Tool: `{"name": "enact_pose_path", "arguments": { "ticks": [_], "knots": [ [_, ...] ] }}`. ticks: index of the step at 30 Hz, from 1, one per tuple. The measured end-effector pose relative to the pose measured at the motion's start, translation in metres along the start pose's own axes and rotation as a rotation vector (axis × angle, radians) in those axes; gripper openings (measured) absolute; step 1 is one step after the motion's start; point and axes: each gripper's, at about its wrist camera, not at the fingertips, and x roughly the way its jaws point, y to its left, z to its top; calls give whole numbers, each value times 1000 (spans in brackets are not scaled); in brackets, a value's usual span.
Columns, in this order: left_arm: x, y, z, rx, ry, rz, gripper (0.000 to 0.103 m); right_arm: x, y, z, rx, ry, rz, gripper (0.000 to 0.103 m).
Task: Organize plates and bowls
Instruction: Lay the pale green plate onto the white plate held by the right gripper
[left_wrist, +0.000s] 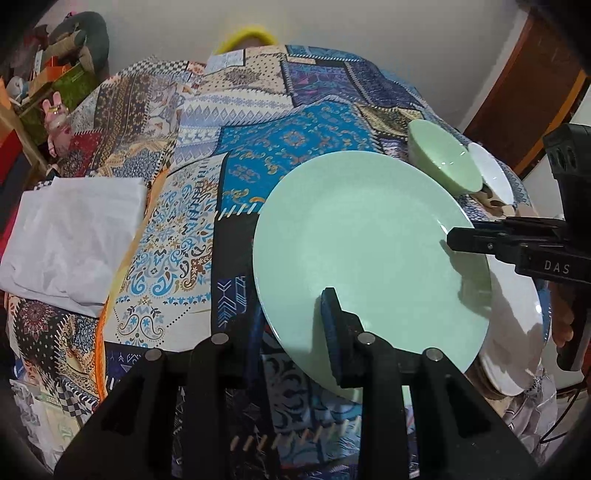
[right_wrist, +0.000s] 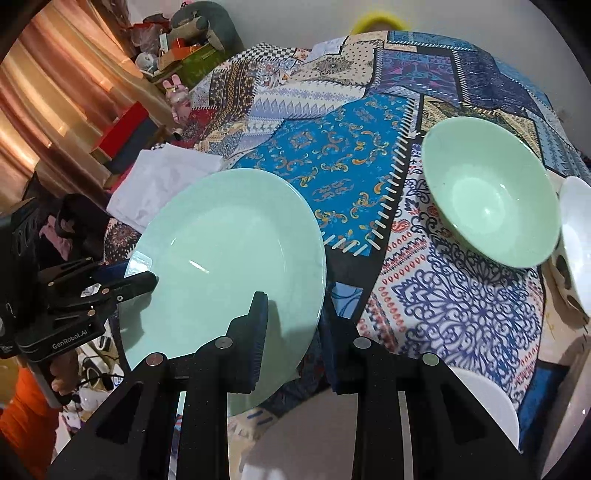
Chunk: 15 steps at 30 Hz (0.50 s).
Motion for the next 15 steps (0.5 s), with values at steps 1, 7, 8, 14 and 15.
{"name": "enact_pose_path", "arguments": {
  "ticks": [1,7,8,14,15],
  "knots": [
    [-3,-3,0,2,-3,-1,29,-4,0,-1,1,-7,1,25],
    [-18,-18,-2,19,-31,-4,29,-25,-5,-8,4,-48,9,25],
    [-20,-21,-1,21,-33,-5,29,-27,-6,-9,6,-53,10,25],
    [-31,-38,-3,34,-50,-12,29,-42,-11,-20,21,-67,21,25],
    [-33,-41,-3,37,-53,-14,29,-45,-12,-22,21,-69,18,25]
  ]
}}
